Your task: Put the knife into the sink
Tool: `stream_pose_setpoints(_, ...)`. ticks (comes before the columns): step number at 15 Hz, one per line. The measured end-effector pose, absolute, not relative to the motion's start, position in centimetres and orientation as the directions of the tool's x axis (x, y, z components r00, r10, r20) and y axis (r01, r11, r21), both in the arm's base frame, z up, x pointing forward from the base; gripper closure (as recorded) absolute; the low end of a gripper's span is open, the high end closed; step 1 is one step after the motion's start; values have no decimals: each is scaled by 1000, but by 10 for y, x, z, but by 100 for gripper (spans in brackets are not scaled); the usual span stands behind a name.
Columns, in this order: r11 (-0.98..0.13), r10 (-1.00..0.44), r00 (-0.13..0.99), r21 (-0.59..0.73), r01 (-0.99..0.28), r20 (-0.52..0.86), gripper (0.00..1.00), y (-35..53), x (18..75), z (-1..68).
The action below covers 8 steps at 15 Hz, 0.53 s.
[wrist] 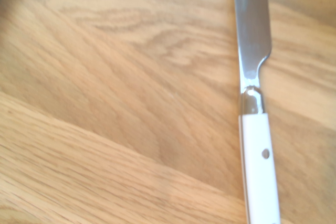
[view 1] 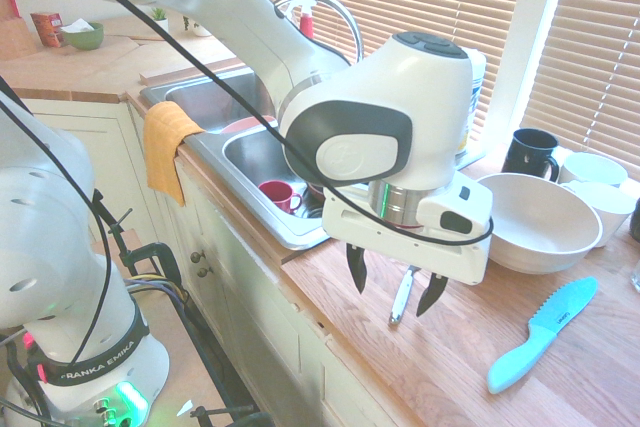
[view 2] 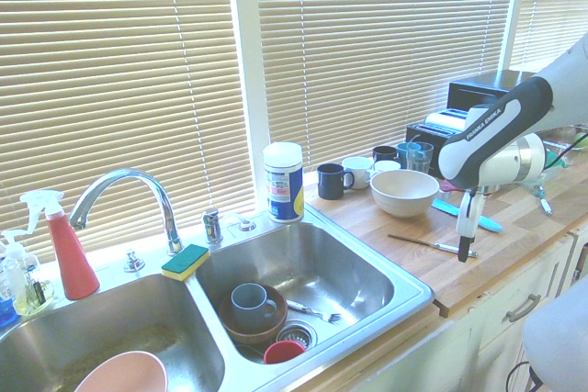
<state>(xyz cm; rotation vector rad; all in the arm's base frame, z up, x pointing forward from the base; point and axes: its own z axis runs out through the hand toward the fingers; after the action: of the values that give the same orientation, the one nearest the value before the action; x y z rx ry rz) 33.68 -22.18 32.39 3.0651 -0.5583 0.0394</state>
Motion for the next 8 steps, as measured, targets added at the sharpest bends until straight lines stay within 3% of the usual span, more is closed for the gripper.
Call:
stream_pose_setpoints(1, -934, -355, 934, 22, -356, 33, 100, -222, 338, 322)
stream_pose_setpoints(8, -928, -370, 928, 30, -371, 39, 100, -217, 344, 315)
